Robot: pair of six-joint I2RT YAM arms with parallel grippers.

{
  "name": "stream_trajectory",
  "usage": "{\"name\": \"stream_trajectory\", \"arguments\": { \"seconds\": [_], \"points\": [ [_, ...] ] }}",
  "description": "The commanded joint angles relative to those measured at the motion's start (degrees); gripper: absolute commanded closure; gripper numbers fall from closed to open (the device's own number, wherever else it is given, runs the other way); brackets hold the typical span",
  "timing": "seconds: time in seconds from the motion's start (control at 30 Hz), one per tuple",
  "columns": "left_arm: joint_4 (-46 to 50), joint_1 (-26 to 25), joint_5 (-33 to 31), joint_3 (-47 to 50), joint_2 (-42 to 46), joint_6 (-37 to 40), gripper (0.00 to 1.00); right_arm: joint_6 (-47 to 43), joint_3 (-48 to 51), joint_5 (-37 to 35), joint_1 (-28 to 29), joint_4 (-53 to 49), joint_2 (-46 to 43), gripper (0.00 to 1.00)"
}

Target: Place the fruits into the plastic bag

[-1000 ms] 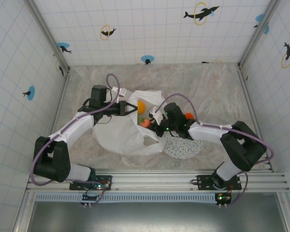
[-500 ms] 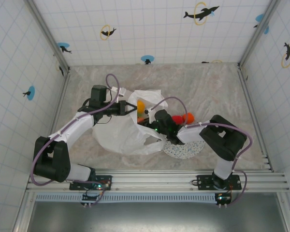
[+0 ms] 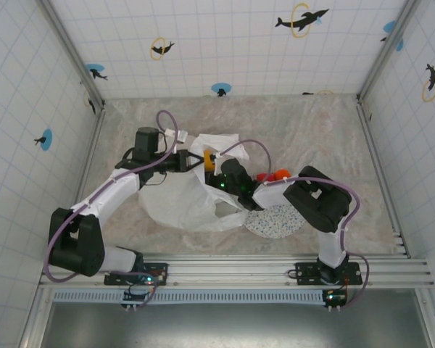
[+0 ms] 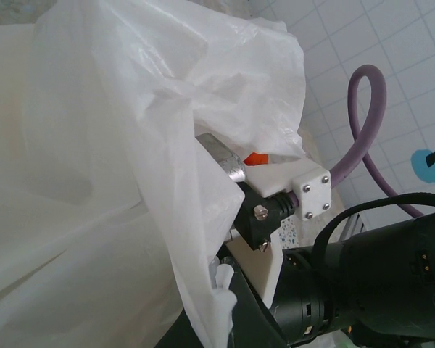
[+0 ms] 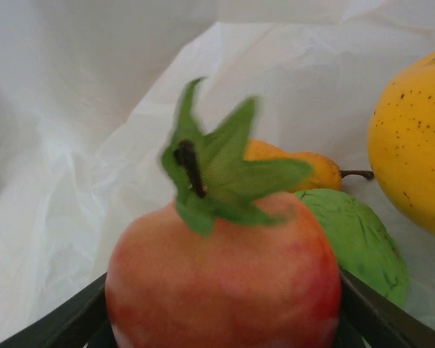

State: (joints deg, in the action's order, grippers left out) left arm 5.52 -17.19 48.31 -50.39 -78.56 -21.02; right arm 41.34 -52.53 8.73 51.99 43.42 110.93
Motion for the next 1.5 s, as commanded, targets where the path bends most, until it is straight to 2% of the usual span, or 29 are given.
{"name": "stream_trajectory", "arguments": {
  "seconds": [0.0,0.13,0.23,0.33,0.73,1.1,1.3,1.47],
  "points": [
    [0.4,0.4,-1.2,-0.7,1.6,0.8,1.0,0.0,-1.8,1.6,-0.5,-1.9,-0.6,0.23],
    [0.5,0.4,-1.5,-0.6,1.7,1.0,1.0,-1.2,-0.8,2.1,-1.0,-2.8,-2.4,0.18],
    [1.0,0.4,-2.0,-0.8,1.6,1.2,1.0,-0.8,-0.5,3.7,-1.6,-3.1,-2.9,0.1],
    [1.1,0.4,-2.2,-0.8,1.4,1.3,1.0,-0.9,-0.4,4.5,-1.8,-3.7,-3.5,0.08],
    [1.2,0.4,-2.2,-0.8,1.7,1.3,1.0,-3.0,3.5,8.6,-4.7,-9.9,-10.6,0.08],
    [1.2,0.4,-1.9,-0.9,1.5,1.3,1.0,-11.1,9.2,3.6,-6.6,-22.6,-20.5,0.1],
    [1.1,0.4,-1.3,-0.8,1.0,1.0,1.0,-14.7,12.0,5.1,-7.5,-26.0,-25.6,0.14],
    [1.2,0.4,-1.2,-0.8,0.6,0.8,1.0,-17.3,16.3,0.9,-7.9,-27.7,-32.4,0.14]
  ]
}}
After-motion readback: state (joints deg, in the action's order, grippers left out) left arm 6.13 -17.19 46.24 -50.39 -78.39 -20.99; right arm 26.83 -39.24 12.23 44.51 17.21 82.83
